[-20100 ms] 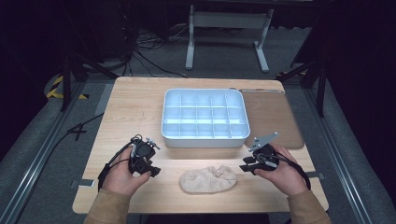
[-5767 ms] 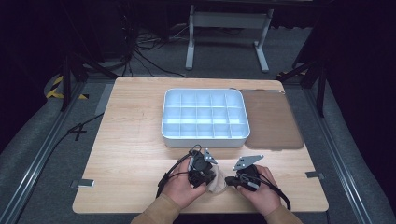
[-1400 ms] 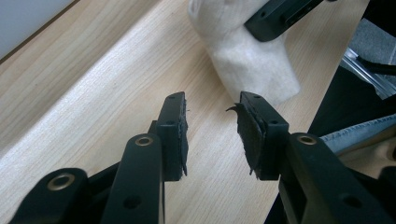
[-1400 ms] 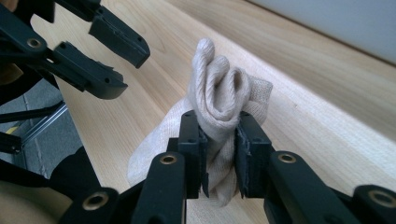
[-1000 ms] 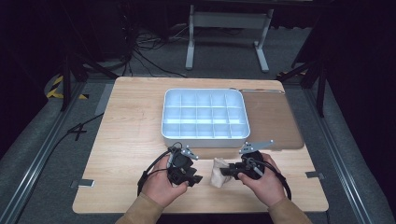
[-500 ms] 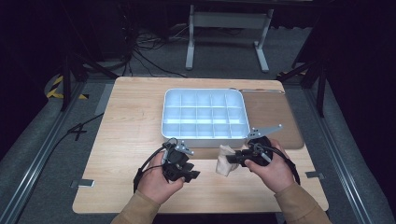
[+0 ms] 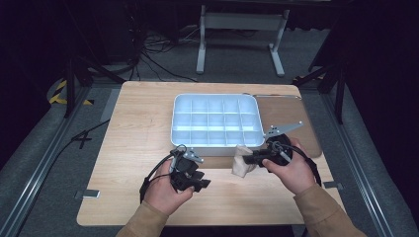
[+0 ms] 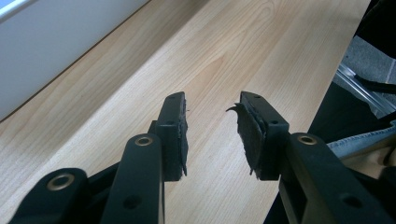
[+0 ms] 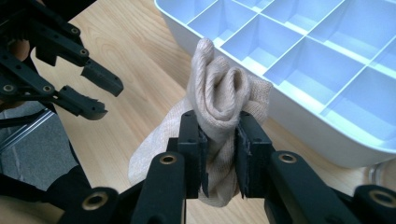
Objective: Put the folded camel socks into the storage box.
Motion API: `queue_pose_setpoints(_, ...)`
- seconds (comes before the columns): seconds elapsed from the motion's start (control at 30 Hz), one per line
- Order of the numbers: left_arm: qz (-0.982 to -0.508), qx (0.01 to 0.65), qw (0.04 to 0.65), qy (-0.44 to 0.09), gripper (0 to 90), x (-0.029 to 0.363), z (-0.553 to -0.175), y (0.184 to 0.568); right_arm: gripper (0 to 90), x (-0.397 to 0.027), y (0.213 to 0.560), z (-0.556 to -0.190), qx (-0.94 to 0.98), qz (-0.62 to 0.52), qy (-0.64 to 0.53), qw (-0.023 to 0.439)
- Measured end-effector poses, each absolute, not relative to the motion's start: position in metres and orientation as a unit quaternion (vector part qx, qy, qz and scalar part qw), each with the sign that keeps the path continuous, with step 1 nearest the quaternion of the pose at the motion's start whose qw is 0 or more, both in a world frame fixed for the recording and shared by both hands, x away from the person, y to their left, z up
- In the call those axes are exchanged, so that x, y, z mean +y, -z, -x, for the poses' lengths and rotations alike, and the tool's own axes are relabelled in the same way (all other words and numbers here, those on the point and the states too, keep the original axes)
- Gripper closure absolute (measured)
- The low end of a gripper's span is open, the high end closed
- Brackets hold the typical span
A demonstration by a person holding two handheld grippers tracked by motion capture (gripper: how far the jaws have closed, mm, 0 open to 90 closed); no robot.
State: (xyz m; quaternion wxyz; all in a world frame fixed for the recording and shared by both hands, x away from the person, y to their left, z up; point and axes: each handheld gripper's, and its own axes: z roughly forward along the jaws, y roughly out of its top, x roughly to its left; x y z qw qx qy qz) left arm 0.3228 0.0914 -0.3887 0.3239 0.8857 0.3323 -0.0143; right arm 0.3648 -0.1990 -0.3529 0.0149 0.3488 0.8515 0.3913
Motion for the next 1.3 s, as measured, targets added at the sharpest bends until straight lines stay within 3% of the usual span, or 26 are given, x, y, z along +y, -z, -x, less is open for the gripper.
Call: queue_pose_setpoints(1.3, -0.858, 0.384, 0.340, -0.006, 60.7, 0.139, -0.311, 0.384, 74.5, -0.222, 0.330, -0.455, 0.880, -0.343, -0.315, 0.094)
